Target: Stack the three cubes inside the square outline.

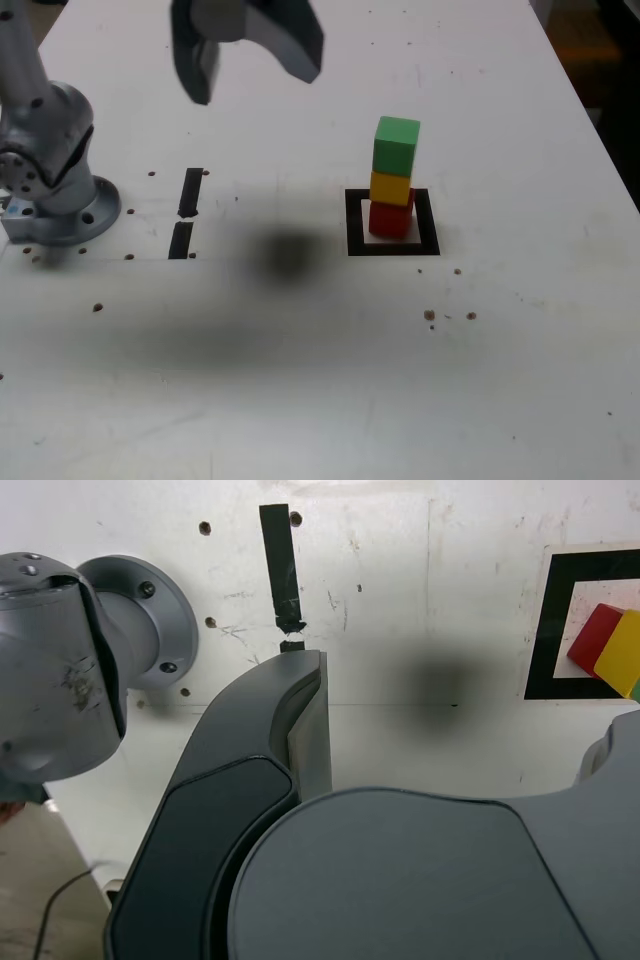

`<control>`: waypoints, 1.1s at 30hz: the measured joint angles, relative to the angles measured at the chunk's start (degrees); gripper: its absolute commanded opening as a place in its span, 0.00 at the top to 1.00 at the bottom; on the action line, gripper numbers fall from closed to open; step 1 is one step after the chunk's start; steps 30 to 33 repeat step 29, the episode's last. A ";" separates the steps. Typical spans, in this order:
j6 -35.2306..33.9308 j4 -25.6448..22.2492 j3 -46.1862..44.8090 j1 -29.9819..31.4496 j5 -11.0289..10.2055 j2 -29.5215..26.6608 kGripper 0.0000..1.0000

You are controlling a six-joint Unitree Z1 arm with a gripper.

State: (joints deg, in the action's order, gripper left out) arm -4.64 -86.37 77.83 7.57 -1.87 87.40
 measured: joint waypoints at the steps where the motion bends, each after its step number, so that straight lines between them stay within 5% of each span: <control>1: -0.04 0.88 -2.00 0.06 0.19 -1.56 0.01; 10: -0.53 16.22 -20.46 -0.08 2.48 -6.32 0.00; 19: -0.60 30.86 -38.59 -0.21 1.40 -6.61 0.00; 33: 0.42 30.91 -38.65 -0.21 -0.52 -4.89 0.00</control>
